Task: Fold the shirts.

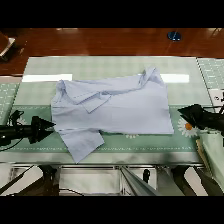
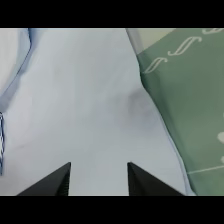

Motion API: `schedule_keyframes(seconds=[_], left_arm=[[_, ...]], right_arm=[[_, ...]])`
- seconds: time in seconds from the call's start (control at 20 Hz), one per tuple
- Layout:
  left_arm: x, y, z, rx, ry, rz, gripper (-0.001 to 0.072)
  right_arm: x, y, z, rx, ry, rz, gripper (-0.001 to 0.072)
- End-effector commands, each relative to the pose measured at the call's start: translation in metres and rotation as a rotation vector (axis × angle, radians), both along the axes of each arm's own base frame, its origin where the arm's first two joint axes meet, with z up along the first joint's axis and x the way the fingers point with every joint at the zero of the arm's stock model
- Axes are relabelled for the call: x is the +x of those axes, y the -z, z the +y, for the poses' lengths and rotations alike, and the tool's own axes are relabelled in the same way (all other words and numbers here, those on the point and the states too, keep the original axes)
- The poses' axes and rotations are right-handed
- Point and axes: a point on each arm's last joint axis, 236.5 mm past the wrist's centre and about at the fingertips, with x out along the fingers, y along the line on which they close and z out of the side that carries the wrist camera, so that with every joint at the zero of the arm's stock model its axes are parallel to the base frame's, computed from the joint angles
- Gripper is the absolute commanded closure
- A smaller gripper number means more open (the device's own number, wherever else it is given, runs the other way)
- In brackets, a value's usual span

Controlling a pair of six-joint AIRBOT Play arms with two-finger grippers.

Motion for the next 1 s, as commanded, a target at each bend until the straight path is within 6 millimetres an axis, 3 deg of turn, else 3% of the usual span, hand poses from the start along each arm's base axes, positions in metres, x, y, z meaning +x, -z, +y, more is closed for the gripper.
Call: schedule_keyframes(seconds=[0.0,0.2,0.25,0.3,0.4,0.55,0.7,0.95], left_arm=[[0.002,0.01,-0.004,0.048,0.037,-0.028,0.0204],[0.019,0.02,-0.031,0.072,0.1,-0.052,0.0208],[0.021,0.023,-0.037,0.071,0.115,-0.05,0.0281],[0.022,0.025,-0.041,0.074,0.131,-0.048,0.0666],[0.026,0.021,-0.04,0.077,0.139,-0.063,0.0692],[0.034,0.012,-0.036,0.075,0.151,-0.087,0.0692],[0.037,0.01,-0.035,0.081,0.15,-0.095,0.0692],[0.037,0.01,-0.035,0.081,0.15,-0.095,0.0692]], right_arm=[[-0.007,0.005,0.018,0.027,-0.035,0.006,0.0297],[-0.004,0.006,0.017,0.032,-0.008,0.013,0.0297],[-0.004,0.006,0.016,0.031,-0.003,0.015,0.0297],[-0.005,0.008,0.013,0.023,0.005,0.022,0.0297],[-0.016,0.021,-0.008,-0.027,0.049,0.088,0.0297],[-0.063,0.055,-0.04,-0.141,0.093,0.316,0.0297],[-0.08,0.064,-0.017,-0.066,0.048,0.369,0.0297],[-0.085,0.076,-0.01,-0.044,0.045,0.384,0.0303]])
